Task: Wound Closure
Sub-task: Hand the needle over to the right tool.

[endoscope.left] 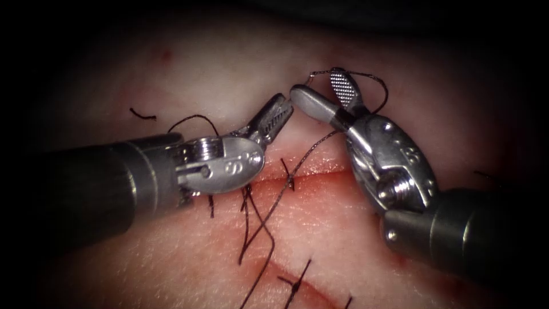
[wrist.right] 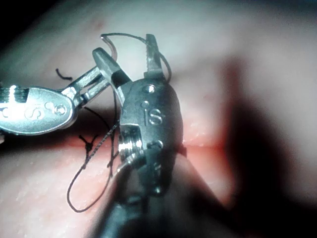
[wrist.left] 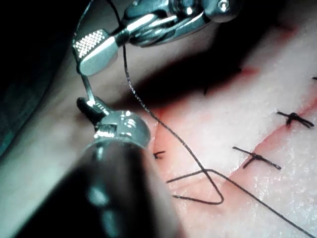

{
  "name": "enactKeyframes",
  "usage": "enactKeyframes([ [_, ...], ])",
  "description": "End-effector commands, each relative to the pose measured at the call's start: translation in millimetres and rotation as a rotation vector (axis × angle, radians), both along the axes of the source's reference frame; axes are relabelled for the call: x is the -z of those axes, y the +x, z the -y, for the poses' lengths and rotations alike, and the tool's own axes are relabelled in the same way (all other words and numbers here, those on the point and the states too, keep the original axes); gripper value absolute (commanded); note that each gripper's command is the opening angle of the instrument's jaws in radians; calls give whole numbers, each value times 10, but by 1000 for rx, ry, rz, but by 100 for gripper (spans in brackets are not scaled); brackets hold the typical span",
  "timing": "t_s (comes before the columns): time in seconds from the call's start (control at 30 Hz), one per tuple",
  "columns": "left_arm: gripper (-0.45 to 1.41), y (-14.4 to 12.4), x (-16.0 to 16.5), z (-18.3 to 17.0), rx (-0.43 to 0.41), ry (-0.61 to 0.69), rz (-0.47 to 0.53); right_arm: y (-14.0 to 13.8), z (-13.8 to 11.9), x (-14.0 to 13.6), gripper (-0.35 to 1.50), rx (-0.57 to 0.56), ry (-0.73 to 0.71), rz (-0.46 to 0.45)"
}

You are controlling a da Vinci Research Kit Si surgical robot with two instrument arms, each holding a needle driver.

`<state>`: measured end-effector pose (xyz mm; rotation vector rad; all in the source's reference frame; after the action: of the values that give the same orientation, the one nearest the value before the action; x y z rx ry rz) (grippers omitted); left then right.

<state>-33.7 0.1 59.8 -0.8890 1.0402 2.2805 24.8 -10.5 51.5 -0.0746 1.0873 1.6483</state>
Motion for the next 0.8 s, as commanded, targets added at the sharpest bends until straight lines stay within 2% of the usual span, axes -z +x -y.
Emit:
enactKeyframes([
  [0.03,-45,-6,-4,-6,-2,-4,-5,14,0,-6,103,3,0,-6],
  [0.13,-45,-7,-5,-6,-4,-6,-10,16,-1,-6,78,3,3,-5],
  [0.33,-45,-8,-6,-6,-7,-8,-15,21,-3,-4,76,-2,5,-3],
  [0.4,-45,-8,-7,-6,-7,-9,-15,25,-4,-2,69,-10,-1,-4],
  [0.43,-45,-8,-7,-6,-7,-9,-15,27,-5,-2,54,-10,-9,-12],
  [0.47,-45,-8,-8,-6,-7,-10,-15,27,-6,-1,-4,-10,-11,-15],
  [0.5,-45,-8,-8,-6,-7,-10,-15,27,-6,-1,-35,-8,-17,-21],
  [0.73,-45,-7,-9,-5,1,-5,-22,22,-11,3,-35,-19,-69,9],
  [0.77,4,-8,-9,-5,30,11,-2,20,-11,3,-35,-12,-76,16],
  [0.8,26,-7,-8,-5,59,32,49,19,-11,3,-35,-7,-80,26],
])
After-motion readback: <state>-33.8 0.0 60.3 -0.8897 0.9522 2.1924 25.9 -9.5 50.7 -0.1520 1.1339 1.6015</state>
